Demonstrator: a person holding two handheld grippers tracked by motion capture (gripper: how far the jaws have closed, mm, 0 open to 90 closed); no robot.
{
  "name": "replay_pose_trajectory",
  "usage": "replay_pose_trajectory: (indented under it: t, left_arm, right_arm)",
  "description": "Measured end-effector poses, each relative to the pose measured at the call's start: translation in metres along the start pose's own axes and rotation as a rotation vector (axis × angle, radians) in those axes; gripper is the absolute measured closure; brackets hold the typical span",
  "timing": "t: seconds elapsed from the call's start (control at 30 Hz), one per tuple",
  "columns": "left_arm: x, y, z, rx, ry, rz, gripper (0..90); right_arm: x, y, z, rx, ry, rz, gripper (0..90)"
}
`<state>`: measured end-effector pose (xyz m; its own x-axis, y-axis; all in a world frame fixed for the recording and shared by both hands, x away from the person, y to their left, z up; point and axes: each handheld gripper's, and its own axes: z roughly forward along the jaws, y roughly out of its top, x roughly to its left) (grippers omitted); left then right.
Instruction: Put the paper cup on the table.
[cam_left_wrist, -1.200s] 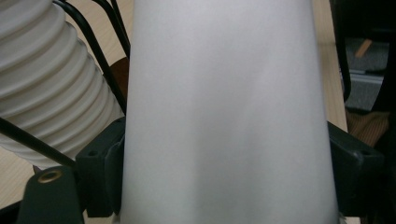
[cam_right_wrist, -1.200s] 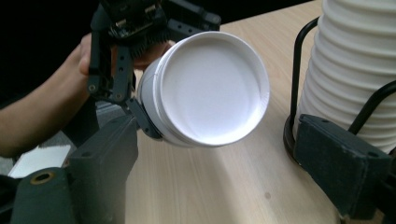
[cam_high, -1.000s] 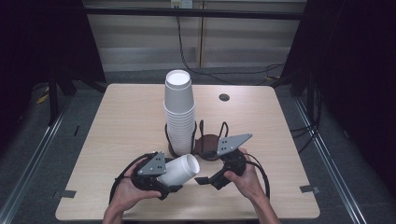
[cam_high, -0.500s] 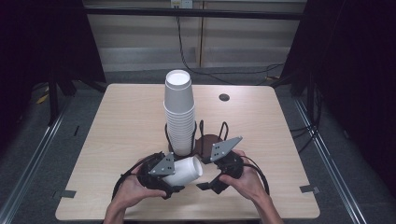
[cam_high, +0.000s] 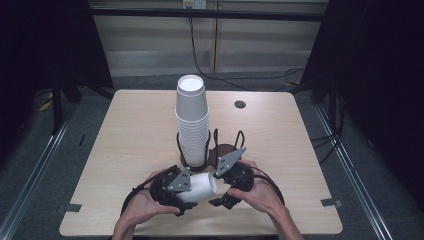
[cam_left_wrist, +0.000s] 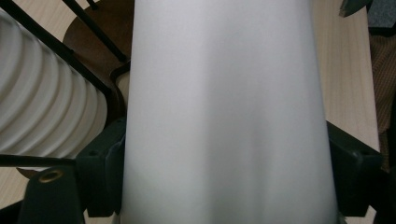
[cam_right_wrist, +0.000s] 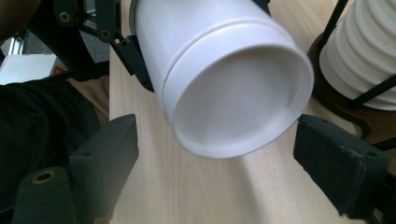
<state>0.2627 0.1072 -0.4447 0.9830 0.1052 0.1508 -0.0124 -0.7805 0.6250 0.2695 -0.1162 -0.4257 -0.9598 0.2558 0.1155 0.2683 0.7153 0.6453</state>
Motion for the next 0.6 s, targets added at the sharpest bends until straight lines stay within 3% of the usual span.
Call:
replay_pose_trajectory:
  t: [0.37,0.6]
  left_arm:
    - [-0.008,0.003,0.006,0.041,-0.024,0.027,16.9]
    - [-0.011,0.006,0.010,0.034,-0.047,0.041,17.0]
  right_arm:
    - [-0.002,0.005,0.015,0.095,0.075,0.012,14.3]
    - [-0.002,0.010,0.017,0.108,0.095,-0.005,17.2]
